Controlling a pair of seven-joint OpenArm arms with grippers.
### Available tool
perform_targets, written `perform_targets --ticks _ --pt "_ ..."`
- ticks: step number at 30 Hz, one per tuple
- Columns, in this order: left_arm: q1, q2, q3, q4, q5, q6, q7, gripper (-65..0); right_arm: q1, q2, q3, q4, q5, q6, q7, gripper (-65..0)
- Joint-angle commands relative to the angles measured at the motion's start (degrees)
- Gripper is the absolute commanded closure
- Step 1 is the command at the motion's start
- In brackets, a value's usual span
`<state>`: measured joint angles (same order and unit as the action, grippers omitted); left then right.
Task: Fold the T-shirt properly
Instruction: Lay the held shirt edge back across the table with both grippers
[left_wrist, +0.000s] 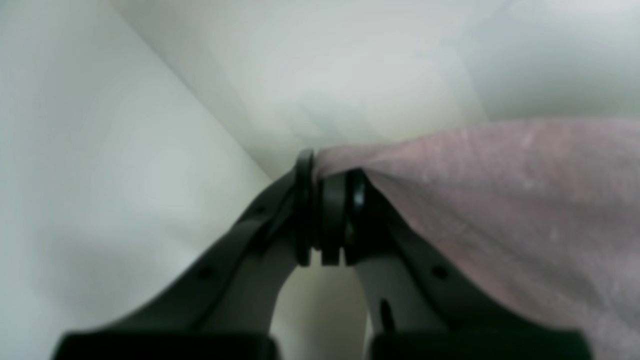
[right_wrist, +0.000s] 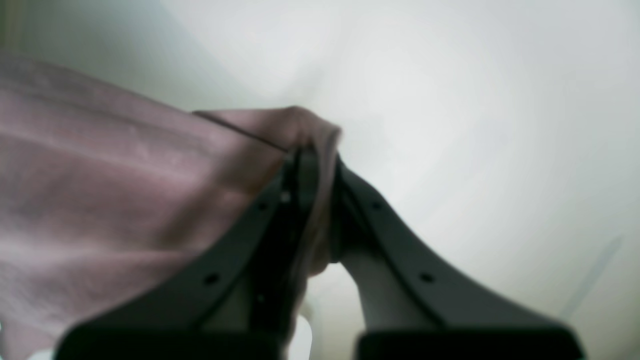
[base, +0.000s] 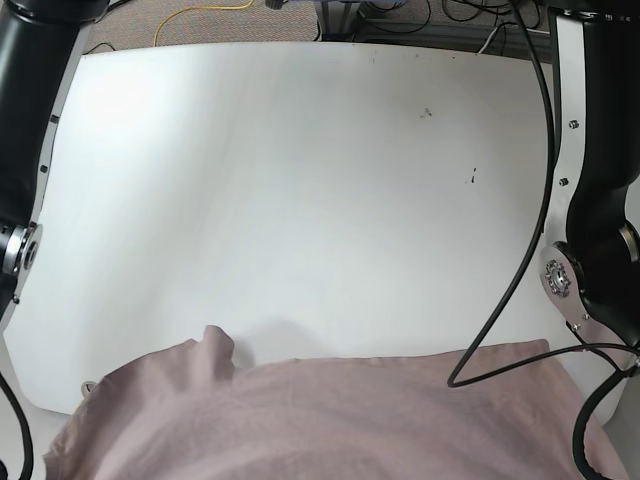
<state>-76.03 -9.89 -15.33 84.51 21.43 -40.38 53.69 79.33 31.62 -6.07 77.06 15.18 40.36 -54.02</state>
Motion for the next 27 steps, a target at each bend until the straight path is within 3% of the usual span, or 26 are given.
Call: perform_targets --ticks 1,5,9,14,21,27 --pt "1.61 -0.26 -0.1 2.04 -0.29 0.38 -1.43 -0.1 -2.71 1.39 0.66 4.83 -0.37 -0.36 -0.71 0.0" --pt "6.53 -0.35 -0.8 4.68 -2.4 0.38 -1.43 -0.1 -11.86 3.42 3.21 10.81 -0.01 -0.36 -1.23 0.0" --pt "13.04 -0.97 -1.68 8.11 -5.83 0.38 -1.43 -0.1 -22.58 3.42 10.5 17.23 -0.1 -0.36 -2.55 0.0" --pt "21.92 -3.43 -1.85 13.03 -8.02 0.38 -1.25 -0.1 -34.45 3.07 14.46 24.79 -0.1 -0.36 -4.66 0.0" --pt "38.45 -3.52 -4.14 22.17 -9.69 0.38 0.15 -0.1 -53.7 -1.51 24.48 34.72 -0.1 -0.36 -5.45 0.0" --pt "51.02 -3.34 -8.8 25.25 -9.87 0.38 1.82 0.0 -65.13 -5.2 28.44 37.71 -0.1 -0.36 -5.45 0.0"
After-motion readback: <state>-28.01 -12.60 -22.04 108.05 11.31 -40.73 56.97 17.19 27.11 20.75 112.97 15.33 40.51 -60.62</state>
